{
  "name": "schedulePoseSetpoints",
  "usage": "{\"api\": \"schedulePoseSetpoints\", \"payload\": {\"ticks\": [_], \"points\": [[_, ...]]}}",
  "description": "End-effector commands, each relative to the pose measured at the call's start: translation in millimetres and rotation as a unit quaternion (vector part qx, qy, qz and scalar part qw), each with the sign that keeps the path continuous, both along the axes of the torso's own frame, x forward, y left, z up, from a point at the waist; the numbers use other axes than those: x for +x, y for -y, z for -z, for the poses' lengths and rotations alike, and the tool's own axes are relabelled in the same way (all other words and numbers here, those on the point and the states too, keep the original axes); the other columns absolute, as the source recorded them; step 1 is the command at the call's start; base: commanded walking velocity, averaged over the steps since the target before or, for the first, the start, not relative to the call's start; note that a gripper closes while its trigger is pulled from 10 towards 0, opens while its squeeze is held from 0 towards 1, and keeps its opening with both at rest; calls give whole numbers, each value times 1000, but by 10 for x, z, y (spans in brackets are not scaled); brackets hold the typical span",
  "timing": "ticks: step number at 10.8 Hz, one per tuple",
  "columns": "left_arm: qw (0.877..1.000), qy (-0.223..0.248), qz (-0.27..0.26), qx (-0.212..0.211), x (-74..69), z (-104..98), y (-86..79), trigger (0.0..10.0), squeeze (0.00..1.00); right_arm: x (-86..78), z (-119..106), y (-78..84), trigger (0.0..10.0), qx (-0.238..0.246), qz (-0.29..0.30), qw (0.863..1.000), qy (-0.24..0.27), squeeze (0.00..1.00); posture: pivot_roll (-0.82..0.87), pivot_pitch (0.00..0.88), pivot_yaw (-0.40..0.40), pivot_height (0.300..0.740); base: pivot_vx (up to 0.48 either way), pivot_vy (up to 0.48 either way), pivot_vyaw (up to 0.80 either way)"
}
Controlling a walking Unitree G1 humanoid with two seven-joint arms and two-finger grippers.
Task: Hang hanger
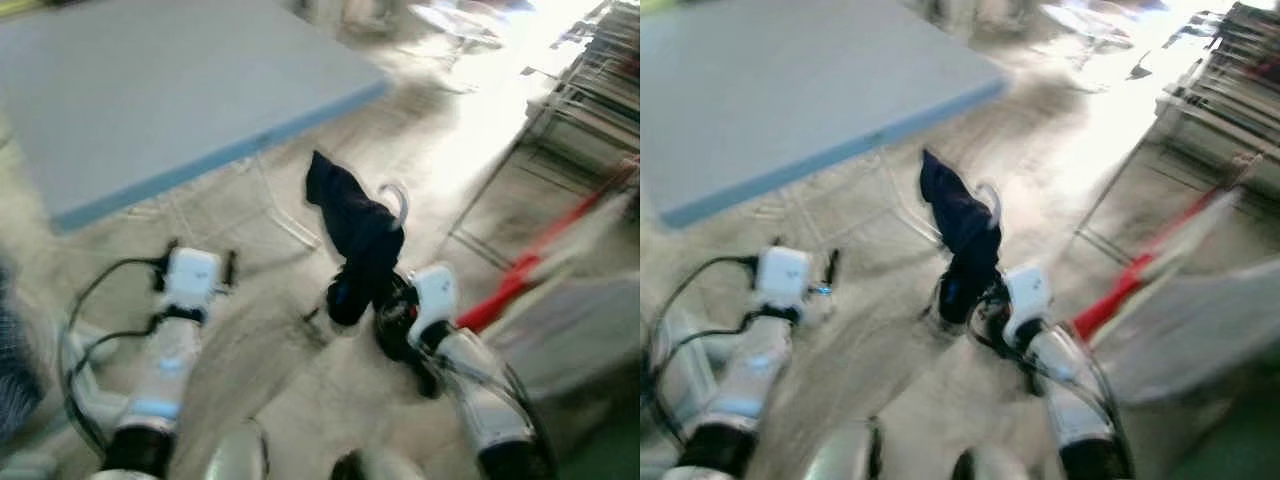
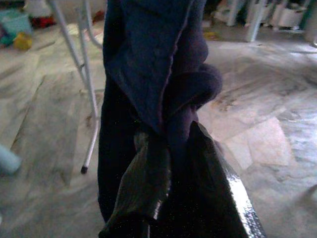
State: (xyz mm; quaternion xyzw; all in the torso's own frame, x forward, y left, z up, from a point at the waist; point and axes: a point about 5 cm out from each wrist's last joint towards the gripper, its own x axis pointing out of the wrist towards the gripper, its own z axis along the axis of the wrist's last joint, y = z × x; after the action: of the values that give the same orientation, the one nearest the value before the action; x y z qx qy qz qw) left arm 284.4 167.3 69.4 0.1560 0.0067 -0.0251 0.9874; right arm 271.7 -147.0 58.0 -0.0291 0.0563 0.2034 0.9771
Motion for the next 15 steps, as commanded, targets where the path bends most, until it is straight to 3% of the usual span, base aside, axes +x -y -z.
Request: {"api": "schedulePoseSetpoints", "payload": {"ticks": [1,2,3,5,6,7,8,10,11,13,14,15], "points": [[1000,-7,16,12,-11,8,11,10000,0,76,-187,-65,10000,21,-19,999,37,0,49,144,-94,740,0,0,800],[999,-11,28,18,-22,21,40,10000,0,54,-242,-144,10000,15,-60,997,46,0,45,146,-96,740,0,0,800],[998,-18,53,26,-24,44,84,10000,0,42,-337,-221,10000,36,-95,994,50,0,43,140,-98,740,0,0,0],[994,-11,107,23,37,-5,202,10000,0,118,-564,-280,10000,77,-102,989,72,0,28,127,-100,740,0,0,0],[990,-3,142,20,89,-63,295,10000,0,107,-686,-362,10000,119,-137,981,65,0,25,123,-101,740,0,0,0],[987,-3,160,26,111,-73,339,10000,0,69,-712,-405,10000,115,-167,977,62,0,22,119,-100,740,0,0,0],[983,-6,182,13,141,-93,392,10000,0,119,-714,-402,10000,100,-154,981,68,0,15,114,-98,740,0,0,0],[979,6,203,34,174,-124,429,10000,0,138,-816,-522,10000,109,-195,972,67,0,23,106,-96,740,0,0,0],[982,25,187,17,203,-199,393,10000,0,115,-808,-510,10000,81,-215,971,72,0,25,103,-96,740,0,0,0],[991,64,110,-31,279,-356,96,10000,0,67,-581,-301,10000,-88,-237,961,107,0,25,104,-99,740,0,0,0],[994,77,64,-32,300,-391,-78,10000,0,33,-522,-253,10000,-119,-243,957,107,0,28,106,-99,740,0,0,0],[996,82,-15,-35,314,-415,-357,10000,0,-14,-482,-224,10000,-126,-243,956,107,0,31,108,-97,740,0,0,0]]}}
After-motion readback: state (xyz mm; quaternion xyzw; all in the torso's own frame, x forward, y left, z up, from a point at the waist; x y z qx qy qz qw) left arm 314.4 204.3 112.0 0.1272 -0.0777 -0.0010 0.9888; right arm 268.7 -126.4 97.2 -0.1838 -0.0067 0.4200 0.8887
